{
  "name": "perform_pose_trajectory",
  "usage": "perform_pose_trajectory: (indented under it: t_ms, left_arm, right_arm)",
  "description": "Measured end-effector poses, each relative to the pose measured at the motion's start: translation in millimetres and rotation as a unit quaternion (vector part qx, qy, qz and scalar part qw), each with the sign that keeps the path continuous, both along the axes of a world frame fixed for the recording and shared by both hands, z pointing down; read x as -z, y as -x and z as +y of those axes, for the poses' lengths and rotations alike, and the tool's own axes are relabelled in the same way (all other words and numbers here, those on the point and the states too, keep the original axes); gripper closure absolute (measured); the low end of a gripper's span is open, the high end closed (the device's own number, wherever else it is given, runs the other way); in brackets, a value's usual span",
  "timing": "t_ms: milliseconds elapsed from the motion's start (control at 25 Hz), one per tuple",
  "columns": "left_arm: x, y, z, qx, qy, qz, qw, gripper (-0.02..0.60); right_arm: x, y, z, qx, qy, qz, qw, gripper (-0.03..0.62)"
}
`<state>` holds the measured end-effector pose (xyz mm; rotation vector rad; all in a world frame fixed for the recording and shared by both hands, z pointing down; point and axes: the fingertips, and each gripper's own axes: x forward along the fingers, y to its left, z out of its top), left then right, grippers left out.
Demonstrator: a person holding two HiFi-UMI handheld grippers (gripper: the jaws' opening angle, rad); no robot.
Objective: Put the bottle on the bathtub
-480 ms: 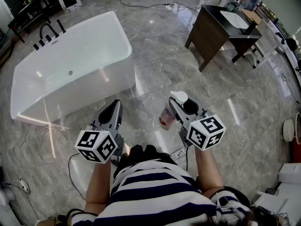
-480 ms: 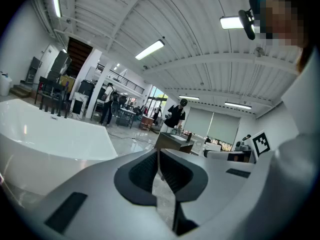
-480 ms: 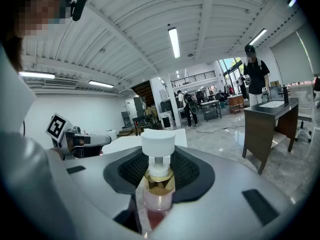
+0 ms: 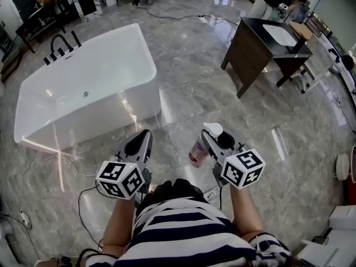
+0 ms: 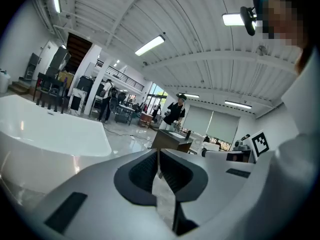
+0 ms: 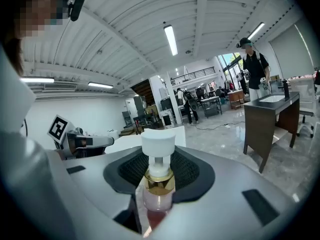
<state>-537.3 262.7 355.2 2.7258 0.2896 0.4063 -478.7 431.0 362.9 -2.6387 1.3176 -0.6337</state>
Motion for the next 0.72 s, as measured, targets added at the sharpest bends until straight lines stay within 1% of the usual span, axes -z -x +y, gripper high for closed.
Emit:
perform_pose_trajectory:
  t_ms: [120, 240, 360, 560, 720]
  left_arm:
    - [-6.0, -9.0, 10.4, 0.003, -0.003, -0.010, 0.9999, 0.555]
    - [-9.5, -16.7, 18.5, 0.008, 0.015, -0.021, 0.9996, 0.555]
    - [-14.0, -21.0, 23.5, 0.010, 0.030, -0.029, 0.9991, 0.555]
    - [-26.6, -39.3, 24.1, 0.020, 0.020, -0.060, 0.9978, 0.555]
    - [-27.1, -57.9, 22.2, 0.012, 0.021, -0.060, 0.9979, 0.555]
  right_arm:
    - [-3.1, -6.9, 4.8, 0.010, 0.006, 0.001, 1.000, 0.441]
    - [-3.7, -13.9, 8.2, 0.021, 0.011, 0.006, 1.000, 0.441]
    - [-8.0, -19.5, 10.6, 0.026, 0.011, 0.000, 1.000, 0.441]
    - [-16.9, -34.9, 10.0, 0.035, 0.004, -0.014, 0.999, 0.441]
    - [-18.2, -50.2, 2.5, 0.037, 0.001, -0.020, 0.999, 0.441]
